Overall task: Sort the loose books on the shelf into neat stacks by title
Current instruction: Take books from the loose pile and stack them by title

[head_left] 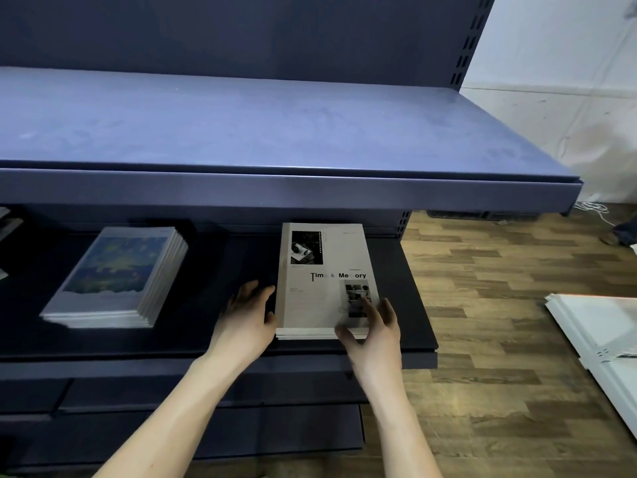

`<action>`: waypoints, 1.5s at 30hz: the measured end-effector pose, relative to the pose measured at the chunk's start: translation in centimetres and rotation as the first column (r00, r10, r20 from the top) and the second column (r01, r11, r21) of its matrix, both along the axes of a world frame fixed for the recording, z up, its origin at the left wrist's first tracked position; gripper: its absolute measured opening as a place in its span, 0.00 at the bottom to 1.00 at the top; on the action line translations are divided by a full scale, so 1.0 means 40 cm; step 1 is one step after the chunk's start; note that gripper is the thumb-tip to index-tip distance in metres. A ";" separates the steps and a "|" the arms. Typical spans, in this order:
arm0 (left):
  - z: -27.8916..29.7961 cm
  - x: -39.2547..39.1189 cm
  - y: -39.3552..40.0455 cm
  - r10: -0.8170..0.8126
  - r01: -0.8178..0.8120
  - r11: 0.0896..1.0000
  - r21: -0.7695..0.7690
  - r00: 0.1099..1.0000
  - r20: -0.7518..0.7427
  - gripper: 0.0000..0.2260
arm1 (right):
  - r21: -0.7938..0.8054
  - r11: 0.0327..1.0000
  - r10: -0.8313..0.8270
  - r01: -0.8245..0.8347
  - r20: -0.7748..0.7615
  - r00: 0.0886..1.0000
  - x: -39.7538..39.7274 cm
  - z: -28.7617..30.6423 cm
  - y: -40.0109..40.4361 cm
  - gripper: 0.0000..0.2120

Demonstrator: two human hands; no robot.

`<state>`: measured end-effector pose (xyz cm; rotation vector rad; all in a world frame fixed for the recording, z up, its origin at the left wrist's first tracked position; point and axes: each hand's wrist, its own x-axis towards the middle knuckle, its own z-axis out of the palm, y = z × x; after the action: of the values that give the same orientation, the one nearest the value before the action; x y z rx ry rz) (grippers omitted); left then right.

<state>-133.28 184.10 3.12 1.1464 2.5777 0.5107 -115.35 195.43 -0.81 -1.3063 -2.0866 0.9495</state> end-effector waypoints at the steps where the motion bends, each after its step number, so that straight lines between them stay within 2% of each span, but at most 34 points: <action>1: 0.003 0.000 -0.005 0.000 0.000 1.000 0.001 1.000 -0.010 0.24 | 0.015 1.000 -0.005 0.005 0.020 1.000 0.000 0.002 -0.002 0.31; 6: 0.007 0.016 -0.045 0.039 -0.039 0.999 0.010 0.998 -0.057 0.24 | 0.173 0.984 0.032 -0.045 0.076 0.997 -0.028 0.028 -0.052 0.31; 13: -0.001 0.039 -0.133 0.113 -0.112 0.994 0.015 0.974 -0.198 0.24 | 0.160 0.937 0.281 -0.310 0.177 0.943 -0.096 0.049 -0.153 0.27; 23: 0.008 -0.035 -0.293 0.222 -0.207 0.975 0.085 0.944 -0.244 0.23 | 0.186 0.878 0.411 -0.442 0.183 0.893 -0.199 0.074 -0.290 0.28; 35: 0.026 -0.222 -0.638 0.424 -0.397 0.903 0.165 0.885 -0.192 0.25 | 0.190 0.768 0.576 -0.611 0.212 0.790 -0.453 0.098 -0.598 0.27; 45: 0.035 -0.401 -0.955 0.482 -0.454 0.871 0.186 0.863 -0.152 0.25 | 0.173 0.749 0.611 -0.640 0.192 0.768 -0.658 0.109 -0.894 0.27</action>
<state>-149.33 145.89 4.52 0.6130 3.0479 0.7316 -141.67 159.68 3.54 -0.5358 -2.7150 0.8495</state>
